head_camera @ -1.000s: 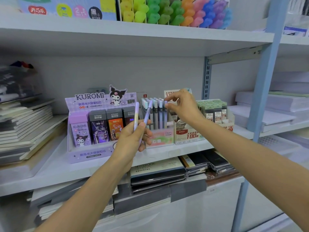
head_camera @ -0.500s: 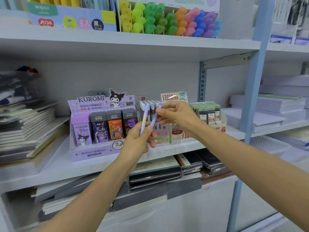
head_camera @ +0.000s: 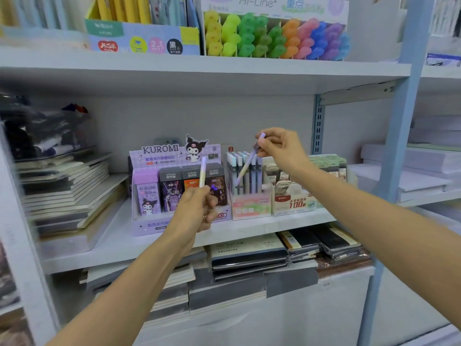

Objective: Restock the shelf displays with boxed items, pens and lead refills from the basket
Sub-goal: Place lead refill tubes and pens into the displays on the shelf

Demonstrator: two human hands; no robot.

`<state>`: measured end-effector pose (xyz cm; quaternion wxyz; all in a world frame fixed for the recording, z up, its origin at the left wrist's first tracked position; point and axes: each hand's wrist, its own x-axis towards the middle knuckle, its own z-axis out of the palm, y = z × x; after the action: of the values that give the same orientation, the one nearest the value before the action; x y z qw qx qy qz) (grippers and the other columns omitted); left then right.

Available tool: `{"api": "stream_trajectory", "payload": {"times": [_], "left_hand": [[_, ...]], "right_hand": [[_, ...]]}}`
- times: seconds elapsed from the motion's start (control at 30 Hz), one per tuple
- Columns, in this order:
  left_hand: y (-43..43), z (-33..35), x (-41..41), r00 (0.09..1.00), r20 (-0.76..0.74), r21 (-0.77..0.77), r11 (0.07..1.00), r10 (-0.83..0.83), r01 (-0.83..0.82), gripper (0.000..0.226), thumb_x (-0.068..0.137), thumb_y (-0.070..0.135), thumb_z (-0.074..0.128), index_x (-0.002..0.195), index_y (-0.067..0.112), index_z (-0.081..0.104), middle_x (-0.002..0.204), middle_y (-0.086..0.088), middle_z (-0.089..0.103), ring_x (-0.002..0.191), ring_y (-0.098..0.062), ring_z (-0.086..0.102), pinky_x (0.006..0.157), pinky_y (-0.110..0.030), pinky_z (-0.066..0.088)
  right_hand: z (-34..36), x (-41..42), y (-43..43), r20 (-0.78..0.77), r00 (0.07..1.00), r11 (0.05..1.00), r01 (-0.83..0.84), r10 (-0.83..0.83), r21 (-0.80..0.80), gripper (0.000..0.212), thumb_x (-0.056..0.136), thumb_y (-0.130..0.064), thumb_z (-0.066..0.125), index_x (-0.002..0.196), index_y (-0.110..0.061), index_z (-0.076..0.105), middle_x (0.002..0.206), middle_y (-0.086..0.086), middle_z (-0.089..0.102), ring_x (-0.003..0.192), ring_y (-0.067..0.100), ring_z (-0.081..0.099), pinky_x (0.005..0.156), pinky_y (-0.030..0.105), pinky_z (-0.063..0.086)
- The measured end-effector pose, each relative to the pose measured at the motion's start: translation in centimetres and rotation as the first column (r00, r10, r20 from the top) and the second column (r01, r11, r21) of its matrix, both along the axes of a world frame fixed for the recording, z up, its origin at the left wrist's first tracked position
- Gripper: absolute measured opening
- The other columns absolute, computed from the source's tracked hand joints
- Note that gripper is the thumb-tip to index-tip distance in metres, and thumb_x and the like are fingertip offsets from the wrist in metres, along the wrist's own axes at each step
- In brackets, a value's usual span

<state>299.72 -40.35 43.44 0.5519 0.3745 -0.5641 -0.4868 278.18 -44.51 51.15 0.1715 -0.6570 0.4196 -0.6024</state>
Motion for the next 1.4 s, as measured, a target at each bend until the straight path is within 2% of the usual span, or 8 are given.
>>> {"api": "stream_trajectory", "payload": {"times": [0.17,0.33,0.57,0.87,0.97,1.07,1.23,1.4], "left_hand": [[0.2,-0.7,1.1,1.000,0.012,-0.130,0.991,-0.026,0.027,0.019,0.101,0.026,0.047,0.093,0.010,0.051,0.069,0.005,0.058,0.052,-0.008,0.046,0.041,-0.017,0.032],[-0.6,-1.5,1.5,1.000,-0.018,-0.109,0.994,-0.010,0.008,0.019,0.098,0.022,0.053,0.099,0.005,0.061,0.067,0.004,0.056,0.051,-0.006,0.047,0.040,-0.016,0.033],[-0.9,-1.7,1.2,1.000,-0.021,-0.143,0.990,-0.012,0.008,0.016,0.092,0.019,0.061,0.097,0.007,0.070,0.064,0.004,0.060,0.050,-0.007,0.049,0.040,-0.017,0.037],[-0.5,-1.6,0.8,1.000,0.005,-0.163,0.987,-0.009,0.009,0.017,0.095,0.017,0.058,0.096,0.012,0.074,0.069,0.000,0.061,0.052,-0.008,0.052,0.044,-0.018,0.041],[-0.4,-1.5,0.6,1.000,0.020,-0.164,0.986,0.016,-0.012,0.014,0.093,0.016,0.061,0.092,0.013,0.074,0.066,0.000,0.063,0.050,-0.007,0.051,0.043,-0.018,0.041],[-0.3,-1.3,0.2,0.999,0.047,-0.145,0.989,0.019,-0.012,0.011,0.089,0.016,0.065,0.092,0.011,0.075,0.067,0.001,0.069,0.049,-0.007,0.053,0.044,-0.017,0.043],[0.3,-0.5,-0.2,0.992,-0.079,-0.065,0.993,-0.103,0.098,0.044,0.066,0.022,0.078,0.109,0.016,0.069,0.092,-0.004,0.076,0.070,-0.013,0.070,0.055,-0.019,0.053],[0.6,-0.5,-1.2,0.973,-0.208,-0.091,0.993,-0.095,0.078,0.018,0.085,0.002,0.065,0.101,0.007,0.070,0.090,-0.009,0.076,0.075,-0.014,0.071,0.057,-0.020,0.054]], "right_hand": [[-1.3,1.2,-0.9,-0.224,0.974,1.000,0.007,-0.006,0.004,0.021,0.096,-0.011,0.058,0.114,-0.002,0.064,0.096,0.012,0.073,0.083,0.017,0.071,0.078,0.024,0.058],[-0.7,0.9,-0.9,-0.356,0.935,0.999,0.011,0.004,0.040,0.017,0.095,-0.014,0.059,0.110,-0.009,0.065,0.091,0.006,0.075,0.079,0.011,0.072,0.060,0.009,0.050],[-1.0,2.2,-1.7,-0.259,0.962,0.996,-0.071,0.085,0.063,0.018,0.093,-0.010,0.062,0.109,-0.015,0.058,0.083,0.005,0.074,0.077,0.015,0.072,0.074,0.026,0.059],[-1.7,3.3,-1.6,-0.313,0.944,0.995,0.096,-0.099,-0.027,0.018,0.091,-0.021,0.066,0.107,-0.014,0.069,0.092,-0.004,0.066,0.083,0.014,0.064,0.074,0.030,0.056],[-1.0,2.9,-0.1,-0.123,0.973,0.980,-0.194,0.196,0.034,0.022,0.094,-0.025,0.062,0.113,-0.015,0.065,0.093,0.002,0.069,0.075,0.015,0.066,0.069,0.029,0.057],[-1.4,2.3,1.1,-0.223,0.894,0.919,-0.359,0.388,0.161,0.017,0.088,-0.012,0.067,0.104,-0.007,0.070,0.090,0.007,0.073,0.081,0.019,0.071,0.074,0.023,0.058],[-2.6,0.0,2.1,-0.059,0.937,0.928,-0.331,0.344,0.169,0.012,0.085,-0.005,0.069,0.096,-0.001,0.072,0.081,0.009,0.073,0.074,0.019,0.070,0.071,0.024,0.059],[-4.0,-1.5,3.1,-0.039,0.931,0.914,-0.348,0.364,0.210,0.010,0.086,-0.007,0.067,0.095,-0.003,0.071,0.075,0.007,0.072,0.066,0.016,0.069,0.065,0.021,0.058]]}}
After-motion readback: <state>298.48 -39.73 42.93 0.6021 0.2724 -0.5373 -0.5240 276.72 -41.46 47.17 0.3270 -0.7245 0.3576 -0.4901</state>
